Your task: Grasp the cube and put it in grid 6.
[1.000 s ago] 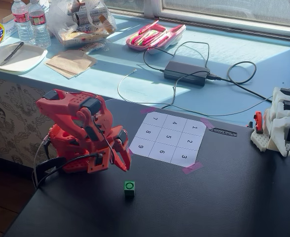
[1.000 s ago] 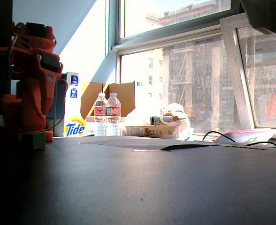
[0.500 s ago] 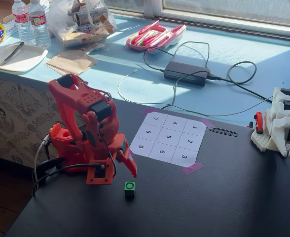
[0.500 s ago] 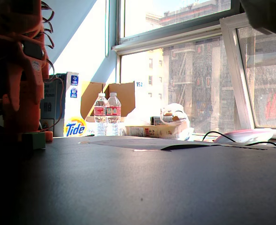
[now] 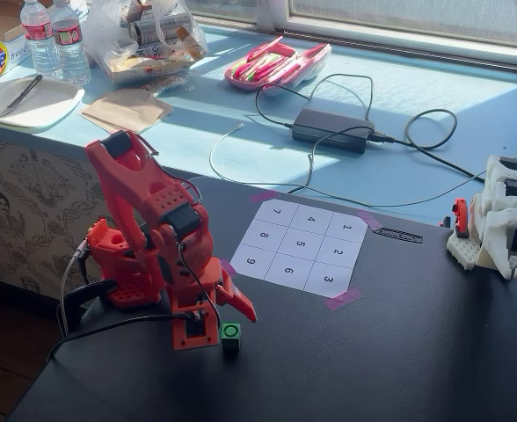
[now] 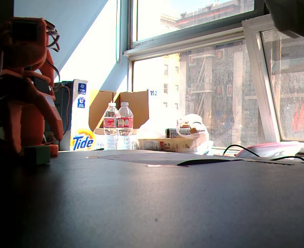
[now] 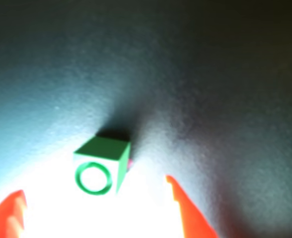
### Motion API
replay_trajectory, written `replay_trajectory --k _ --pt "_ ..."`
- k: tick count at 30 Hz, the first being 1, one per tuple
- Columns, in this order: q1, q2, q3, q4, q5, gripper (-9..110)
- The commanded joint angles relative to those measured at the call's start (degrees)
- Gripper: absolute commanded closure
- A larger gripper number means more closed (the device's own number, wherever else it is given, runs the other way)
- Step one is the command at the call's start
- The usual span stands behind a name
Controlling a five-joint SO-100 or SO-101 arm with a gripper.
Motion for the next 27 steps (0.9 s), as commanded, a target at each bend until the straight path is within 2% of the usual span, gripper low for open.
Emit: replay_trajectory --k 1,9,12,14,18,27 --pt "-0.44 -0.44 0.26 -2.72 -0.97 64" --pt "-2.11 -2.99 -0.62 -4.83 -0.88 68" --pt "-2.55 -5.63 -0.62 -6.94 -0.35 78" --pt "-2.64 -7.21 -0.62 -8.09 0.00 93" --pt "-2.46 -8.17 -0.44 -9.05 -0.26 100" --pt "-2.37 -7.47 -8.26 -0.88 1.14 101"
